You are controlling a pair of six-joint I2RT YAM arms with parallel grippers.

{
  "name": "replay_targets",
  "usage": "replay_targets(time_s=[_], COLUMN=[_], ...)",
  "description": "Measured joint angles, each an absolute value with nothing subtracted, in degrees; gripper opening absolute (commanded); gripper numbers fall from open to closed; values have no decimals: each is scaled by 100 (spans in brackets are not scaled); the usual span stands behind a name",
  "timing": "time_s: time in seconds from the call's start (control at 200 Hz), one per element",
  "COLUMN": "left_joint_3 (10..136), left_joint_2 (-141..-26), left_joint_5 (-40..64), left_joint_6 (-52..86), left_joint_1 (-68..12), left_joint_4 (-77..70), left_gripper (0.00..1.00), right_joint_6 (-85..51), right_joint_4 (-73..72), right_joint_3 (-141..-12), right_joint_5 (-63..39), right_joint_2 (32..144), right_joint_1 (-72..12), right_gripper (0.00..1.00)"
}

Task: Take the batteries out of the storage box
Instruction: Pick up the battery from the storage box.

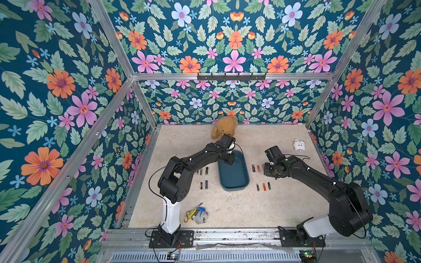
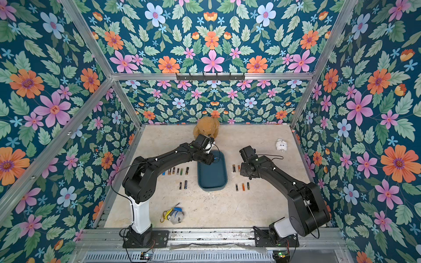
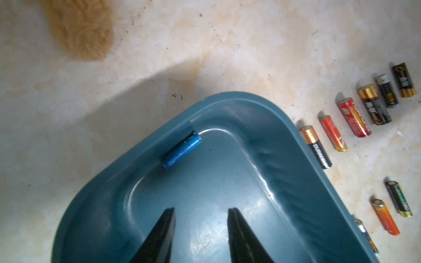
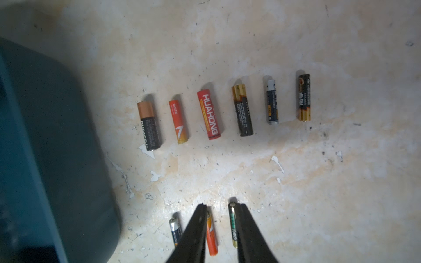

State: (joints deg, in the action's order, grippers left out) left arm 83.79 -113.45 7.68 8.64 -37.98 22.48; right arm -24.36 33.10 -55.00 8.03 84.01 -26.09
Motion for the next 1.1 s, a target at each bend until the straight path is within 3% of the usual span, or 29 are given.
replay_targets(time_s=[1.1], left_joint_3=[8556], left_joint_2=[-12173], left_joint_5=[565], left_joint_6=[303], left_joint_1=[-3835], left_joint_4=[1310], left_gripper=[43], right_joint_6=[-2152], right_joint_4=[3111], right_joint_3=[-5367], right_joint_5=[600], right_joint_2=[8497], right_joint_1=[-2263], right_gripper=[29])
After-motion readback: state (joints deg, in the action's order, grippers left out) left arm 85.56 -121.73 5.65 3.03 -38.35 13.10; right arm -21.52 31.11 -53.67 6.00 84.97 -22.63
